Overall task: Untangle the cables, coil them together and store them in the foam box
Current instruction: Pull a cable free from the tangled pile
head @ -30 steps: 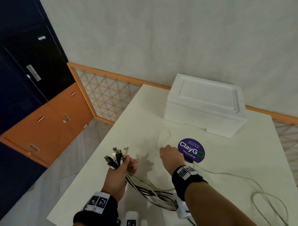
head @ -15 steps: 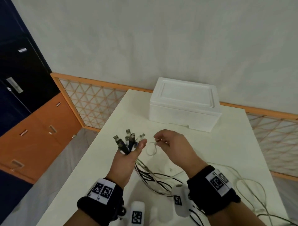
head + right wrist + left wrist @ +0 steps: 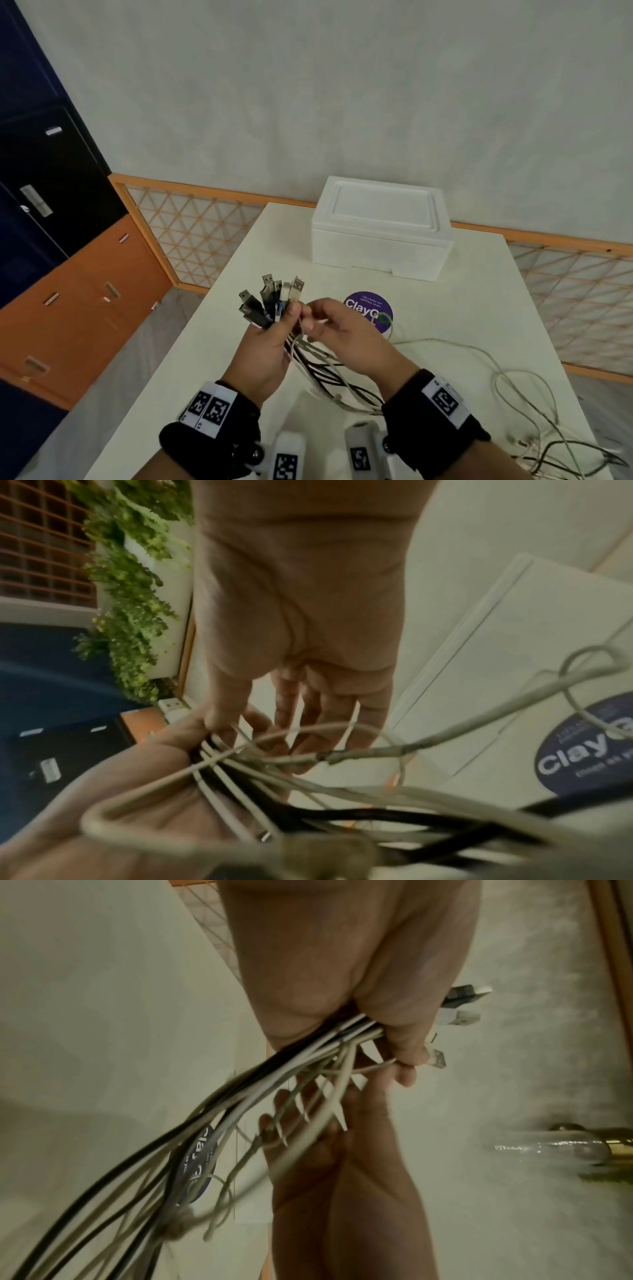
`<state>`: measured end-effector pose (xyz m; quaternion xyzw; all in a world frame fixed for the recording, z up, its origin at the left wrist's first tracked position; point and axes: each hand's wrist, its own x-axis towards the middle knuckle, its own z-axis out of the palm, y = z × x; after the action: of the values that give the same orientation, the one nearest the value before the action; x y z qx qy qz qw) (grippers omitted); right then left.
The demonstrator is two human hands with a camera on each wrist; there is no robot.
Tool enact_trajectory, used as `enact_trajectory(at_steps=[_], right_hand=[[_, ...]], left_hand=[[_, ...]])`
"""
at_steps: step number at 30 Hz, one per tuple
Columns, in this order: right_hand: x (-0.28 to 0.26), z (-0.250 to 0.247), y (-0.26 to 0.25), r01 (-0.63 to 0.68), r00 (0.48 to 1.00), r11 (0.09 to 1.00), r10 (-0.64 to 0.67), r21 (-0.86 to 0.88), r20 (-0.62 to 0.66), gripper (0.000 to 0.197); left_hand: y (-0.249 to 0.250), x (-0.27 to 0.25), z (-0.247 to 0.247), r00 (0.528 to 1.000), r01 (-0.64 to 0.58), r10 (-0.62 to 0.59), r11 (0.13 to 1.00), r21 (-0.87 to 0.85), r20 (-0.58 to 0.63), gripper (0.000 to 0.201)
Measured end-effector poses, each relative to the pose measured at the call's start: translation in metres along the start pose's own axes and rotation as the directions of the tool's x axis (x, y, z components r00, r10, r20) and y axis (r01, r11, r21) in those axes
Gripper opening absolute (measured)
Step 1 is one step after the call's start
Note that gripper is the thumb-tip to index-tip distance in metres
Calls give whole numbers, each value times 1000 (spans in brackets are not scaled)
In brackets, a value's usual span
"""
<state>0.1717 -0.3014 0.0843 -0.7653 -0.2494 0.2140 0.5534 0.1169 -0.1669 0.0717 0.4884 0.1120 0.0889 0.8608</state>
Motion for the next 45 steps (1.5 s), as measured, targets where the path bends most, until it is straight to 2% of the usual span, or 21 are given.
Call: enact_trajectory(at_steps=[3, 7, 8, 10, 11, 13, 15, 16, 19, 21, 22, 23, 25, 27, 28, 29, 31, 33, 35, 41, 45], right_hand=[[-6, 5, 4, 28, 999, 956, -21, -291, 26, 21], [-12, -3, 10, 11, 981, 937, -78, -350, -178, 18], [-14, -10, 13, -40, 960, 956, -44, -291, -276, 16], [-22, -29, 20, -108, 879, 992, 123, 59, -460, 15], [-27, -38, 23, -77, 845, 953, 219, 294, -488, 18], [-37, -59, 26, 57, 804, 754, 355, 655, -478, 19], [-46, -81, 36, 132, 732, 612, 470, 780, -493, 21], [-51, -92, 42, 129, 694, 611, 507, 781, -511, 23], [-69, -123, 60, -82, 615, 768, 541, 635, -574, 31], [-80, -129, 63, -378, 587, 806, 589, 455, -555, 9], [-81, -129, 63, -593, 532, 778, 573, 208, -623, 27], [-79, -126, 64, -727, 523, 683, 481, -73, -704, 60], [-72, -104, 42, -628, 698, 654, 232, -423, -677, 91], [-63, -65, 11, -351, 901, 816, 160, -460, -404, 100], [-58, -41, -1, -240, 964, 871, 163, -429, -208, 104], [-54, -15, -10, -167, 985, 886, 165, -433, -43, 104], [-44, 26, -10, -64, 994, 874, 100, -482, 49, 78], [-39, 45, 3, -54, 998, 852, 38, -521, -40, 41], [-40, 39, 24, -96, 995, 818, 87, -567, -43, 20], [-68, -14, 59, -155, 983, 733, 182, -662, -29, 44], [-80, -48, 60, -334, 921, 672, 382, -661, -78, 43]], left_hand=[[1, -3, -4, 999, 0, -1, 1000, -10, -44, 21], [4, -2, -17, 993, -28, 15, 994, -105, -117, 24], [4, 0, -22, 990, -34, 13, 988, -152, -139, 24], [4, 2, -34, 982, -33, -13, 971, -235, -190, 22], [3, 2, -40, 976, -26, -33, 965, -263, -216, 22], [0, 2, -49, 966, -9, -66, 958, -288, -249, 26], [-2, 2, -55, 954, -3, -94, 947, -321, -286, 32], [-2, 2, -58, 943, -2, -114, 938, -347, -312, 33], [-2, 3, -65, 923, -2, -149, 921, -390, -356, 35], [0, 1, -61, 932, -2, -136, 925, -381, -335, 38], [0, 0, -57, 940, -1, -126, 928, -372, -318, 38], [0, -2, -50, 948, 3, -117, 933, -360, -296, 37], [1, -6, -34, 962, 17, -103, 947, -321, -253, 31], [-2, -9, -16, 972, 47, -101, 969, -241, -214, 35], [-2, -11, -6, 978, 63, -101, 978, -201, -184, 38], [-3, -14, 4, 985, 78, -102, 983, -164, -141, 40], [-1, -20, 18, 993, 103, -107, 991, -82, -45, 43], [10, -22, 21, 995, 99, -99, 992, -76, 2, 41], [24, -17, 14, 998, 53, -55, 989, -142, -14, 36], [28, 8, -29, 950, 37, -115, 964, -263, -290, 43], [17, 11, -37, 947, 46, -94, 986, -159, -307, 29]])
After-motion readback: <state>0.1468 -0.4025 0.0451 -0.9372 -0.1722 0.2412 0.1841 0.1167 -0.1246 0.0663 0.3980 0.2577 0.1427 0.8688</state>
